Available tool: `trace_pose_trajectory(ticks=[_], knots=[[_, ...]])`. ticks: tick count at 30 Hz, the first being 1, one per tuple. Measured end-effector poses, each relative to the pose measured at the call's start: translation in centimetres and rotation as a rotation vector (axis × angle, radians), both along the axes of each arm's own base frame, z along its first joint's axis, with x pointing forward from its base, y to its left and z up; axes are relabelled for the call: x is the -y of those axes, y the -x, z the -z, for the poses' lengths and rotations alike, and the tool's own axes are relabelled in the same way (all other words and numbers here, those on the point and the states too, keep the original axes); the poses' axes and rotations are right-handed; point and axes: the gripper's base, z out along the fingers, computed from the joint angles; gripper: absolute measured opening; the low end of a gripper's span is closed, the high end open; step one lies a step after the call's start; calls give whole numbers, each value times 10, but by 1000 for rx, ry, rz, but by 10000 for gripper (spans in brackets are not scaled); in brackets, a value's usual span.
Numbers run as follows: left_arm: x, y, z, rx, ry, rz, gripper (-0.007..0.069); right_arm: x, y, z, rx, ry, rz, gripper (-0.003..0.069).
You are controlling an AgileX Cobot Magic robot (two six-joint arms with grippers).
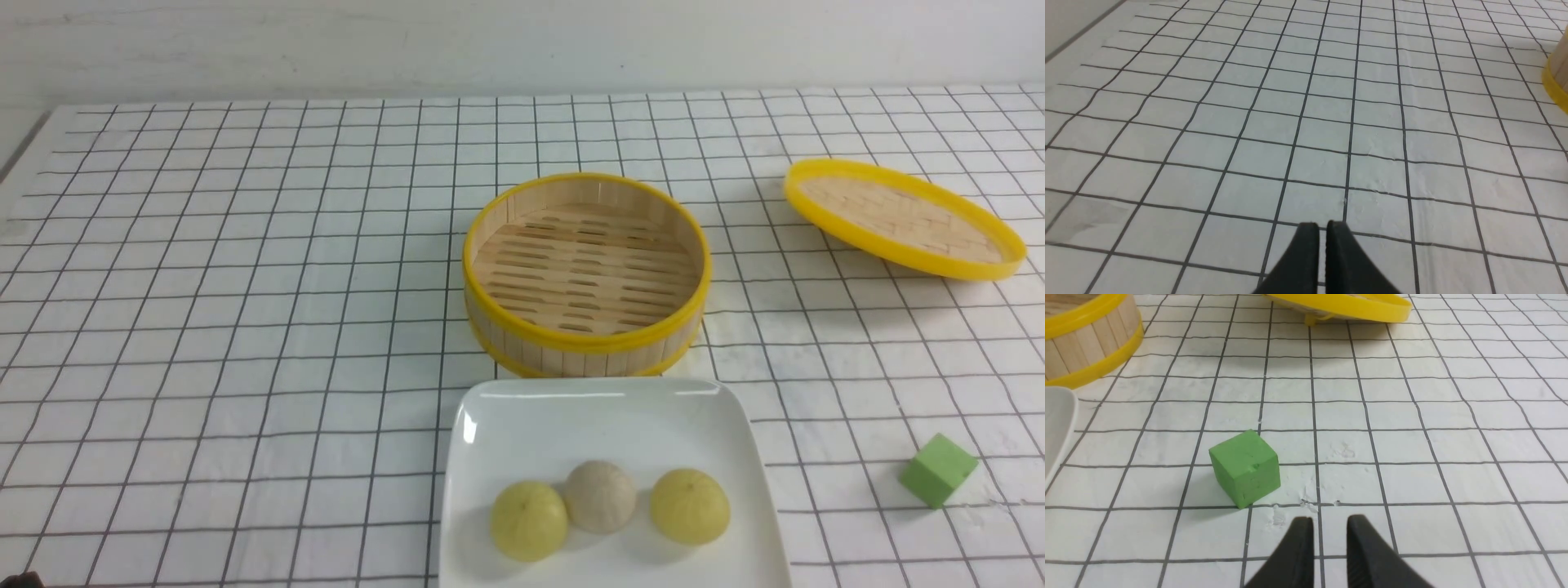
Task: Put the steamed buns into the plate on the white-black tablecloth.
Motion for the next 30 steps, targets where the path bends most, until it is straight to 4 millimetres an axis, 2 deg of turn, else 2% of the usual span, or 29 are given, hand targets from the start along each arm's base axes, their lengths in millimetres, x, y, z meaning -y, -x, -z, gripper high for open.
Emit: trace_pose_trajectory(ticks=[30], knots=[[0,0,0,0,-1,0,69,0,0,0,0,0,0,174]])
